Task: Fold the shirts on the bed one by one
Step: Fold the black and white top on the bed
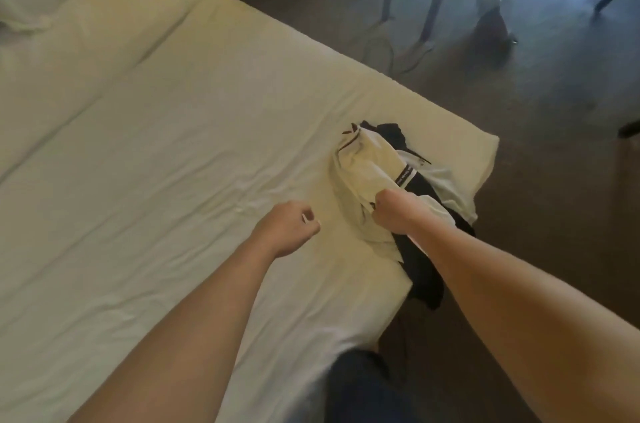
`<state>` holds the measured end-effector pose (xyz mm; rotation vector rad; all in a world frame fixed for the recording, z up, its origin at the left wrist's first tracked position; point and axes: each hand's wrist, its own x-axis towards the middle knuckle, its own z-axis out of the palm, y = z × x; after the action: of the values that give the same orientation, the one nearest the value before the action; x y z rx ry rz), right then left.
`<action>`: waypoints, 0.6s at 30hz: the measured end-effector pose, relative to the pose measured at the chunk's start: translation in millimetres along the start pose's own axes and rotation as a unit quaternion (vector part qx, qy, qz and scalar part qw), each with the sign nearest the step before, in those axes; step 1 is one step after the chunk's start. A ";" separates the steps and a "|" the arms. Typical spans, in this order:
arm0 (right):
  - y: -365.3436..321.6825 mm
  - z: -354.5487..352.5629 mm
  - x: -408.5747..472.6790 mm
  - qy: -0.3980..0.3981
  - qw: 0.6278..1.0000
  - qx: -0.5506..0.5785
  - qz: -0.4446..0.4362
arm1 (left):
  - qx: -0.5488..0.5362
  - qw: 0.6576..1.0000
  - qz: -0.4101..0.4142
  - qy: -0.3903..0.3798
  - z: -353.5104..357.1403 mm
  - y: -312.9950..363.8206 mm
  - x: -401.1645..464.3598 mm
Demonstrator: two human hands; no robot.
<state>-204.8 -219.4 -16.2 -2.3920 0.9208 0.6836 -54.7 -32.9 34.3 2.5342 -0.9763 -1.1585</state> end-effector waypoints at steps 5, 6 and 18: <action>4.0 10.8 72.5 -0.021 0.999 0.013 0.022 | -0.020 0.998 -0.042 -0.029 4.3 -22.6 58.5; 5.5 15.7 83.0 -0.023 0.999 0.007 0.034 | -0.025 0.998 -0.050 -0.034 7.2 -27.9 68.2; 24.8 49.4 134.0 -0.019 0.986 -0.164 0.004 | -0.060 0.992 -0.090 -0.066 43.2 -57.8 110.9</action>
<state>-149.1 -269.2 -140.5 -2.6497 0.8564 0.9433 -5.0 -55.1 -86.3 2.5167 -0.6923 -1.4055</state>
